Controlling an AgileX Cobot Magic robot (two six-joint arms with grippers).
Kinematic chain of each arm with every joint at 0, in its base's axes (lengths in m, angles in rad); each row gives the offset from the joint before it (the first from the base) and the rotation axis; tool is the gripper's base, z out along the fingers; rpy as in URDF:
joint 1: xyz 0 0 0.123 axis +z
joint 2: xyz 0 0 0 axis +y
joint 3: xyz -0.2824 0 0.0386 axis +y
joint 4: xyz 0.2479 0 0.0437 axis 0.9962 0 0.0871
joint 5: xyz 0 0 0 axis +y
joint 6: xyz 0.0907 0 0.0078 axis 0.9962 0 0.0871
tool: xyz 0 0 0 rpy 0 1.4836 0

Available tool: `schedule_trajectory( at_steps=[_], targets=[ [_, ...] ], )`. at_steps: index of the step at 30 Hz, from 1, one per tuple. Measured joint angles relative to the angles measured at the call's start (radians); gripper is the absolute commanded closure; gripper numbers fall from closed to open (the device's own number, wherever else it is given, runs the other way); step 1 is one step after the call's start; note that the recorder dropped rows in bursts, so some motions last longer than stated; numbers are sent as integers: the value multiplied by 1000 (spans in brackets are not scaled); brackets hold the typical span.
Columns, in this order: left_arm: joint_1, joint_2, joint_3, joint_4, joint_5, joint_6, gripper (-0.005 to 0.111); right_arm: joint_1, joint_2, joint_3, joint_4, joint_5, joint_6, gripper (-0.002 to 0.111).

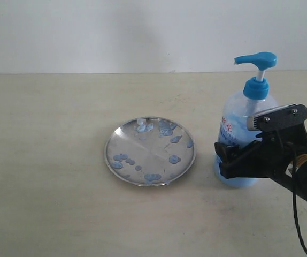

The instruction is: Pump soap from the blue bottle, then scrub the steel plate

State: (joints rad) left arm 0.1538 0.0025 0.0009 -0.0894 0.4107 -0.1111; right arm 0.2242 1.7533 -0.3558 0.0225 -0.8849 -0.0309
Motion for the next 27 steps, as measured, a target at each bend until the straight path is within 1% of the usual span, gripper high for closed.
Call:
schedule_trajectory(
  at_steps=[4, 12, 16, 18, 24, 25, 27],
  targets=[
    [0, 0, 0, 0, 0, 0, 102, 0, 2, -38, 11, 47, -33, 108],
    [0, 0, 0, 0, 0, 0, 102, 0, 9, -157, 15, 196, -130, 108],
    [0, 0, 0, 7, -2, 0, 102, 0, 14, -185, 15, 227, -149, 108],
    [0, 0, 0, 44, -13, 0, 102, 0, 14, -188, 15, 237, -151, 108],
    [0, 0, 0, 220, -42, -2, 102, 0, 15, -192, 15, 241, -159, 108],
    [0, 0, 0, 220, -65, -15, 102, 0, 15, -192, 15, 241, -165, 108],
    [0, 0, 0, 125, -140, -93, 102, 0, 15, -192, 15, 241, -171, 108]
  ],
)
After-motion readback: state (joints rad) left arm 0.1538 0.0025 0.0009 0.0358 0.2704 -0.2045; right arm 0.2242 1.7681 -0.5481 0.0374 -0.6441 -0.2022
